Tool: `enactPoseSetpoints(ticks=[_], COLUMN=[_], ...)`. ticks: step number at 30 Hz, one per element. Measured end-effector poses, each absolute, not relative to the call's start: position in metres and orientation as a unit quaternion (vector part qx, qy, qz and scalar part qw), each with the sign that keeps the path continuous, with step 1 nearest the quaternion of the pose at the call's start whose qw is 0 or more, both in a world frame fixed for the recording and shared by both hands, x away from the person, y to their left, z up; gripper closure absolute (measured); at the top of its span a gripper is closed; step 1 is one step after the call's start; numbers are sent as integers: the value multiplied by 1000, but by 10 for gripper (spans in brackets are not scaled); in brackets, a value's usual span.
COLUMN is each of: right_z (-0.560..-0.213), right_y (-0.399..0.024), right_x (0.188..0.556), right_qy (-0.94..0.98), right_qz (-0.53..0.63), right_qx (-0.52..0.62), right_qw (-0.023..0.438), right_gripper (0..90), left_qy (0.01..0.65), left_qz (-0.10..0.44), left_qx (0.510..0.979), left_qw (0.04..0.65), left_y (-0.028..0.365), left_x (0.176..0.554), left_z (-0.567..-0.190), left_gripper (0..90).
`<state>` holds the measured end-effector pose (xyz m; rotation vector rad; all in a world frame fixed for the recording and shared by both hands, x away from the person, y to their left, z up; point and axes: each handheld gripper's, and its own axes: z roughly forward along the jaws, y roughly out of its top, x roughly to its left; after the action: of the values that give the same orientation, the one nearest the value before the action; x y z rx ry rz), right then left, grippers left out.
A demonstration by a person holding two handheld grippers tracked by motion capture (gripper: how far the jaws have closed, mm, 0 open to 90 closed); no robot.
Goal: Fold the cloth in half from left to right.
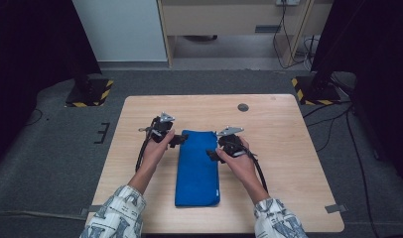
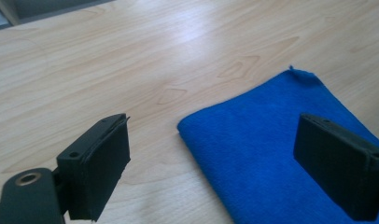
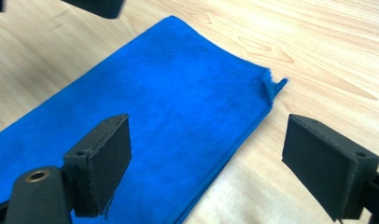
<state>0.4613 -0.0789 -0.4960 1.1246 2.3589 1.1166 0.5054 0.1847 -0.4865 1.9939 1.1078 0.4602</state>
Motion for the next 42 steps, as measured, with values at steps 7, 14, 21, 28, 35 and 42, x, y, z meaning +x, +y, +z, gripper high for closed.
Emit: enactPoseSetpoints(ticks=[7, 14, 21, 28, 35, 42], right_z=[-494, -493, -490, -490, -501, -515], right_y=[-74, -70, -73, -75, -71, -67], right_x=[478, 492, 507, 518, 531, 548], right_qy=[811, 809, 804, 809, 814, 808], right_qz=[404, 399, 394, 384, 367, 355], right_qx=[393, 402, 418, 419, 425, 447], right_qw=[156, 161, 152, 151, 150, 148], right_gripper=[227, 227, 228, 333, 407, 416], left_qy=[438, 440, 449, 451, 450, 452], left_qz=[157, 158, 153, 156, 156, 161], left_qx=[781, 780, 777, 783, 796, 804], left_qw=[416, 417, 414, 398, 372, 352], left_y=[193, 195, 187, 177, 166, 166], left_x=[508, 510, 511, 517, 526, 533], left_z=[-486, -485, -489, -488, -504, -517], left_gripper=[104, 109, 112, 135, 211, 241])
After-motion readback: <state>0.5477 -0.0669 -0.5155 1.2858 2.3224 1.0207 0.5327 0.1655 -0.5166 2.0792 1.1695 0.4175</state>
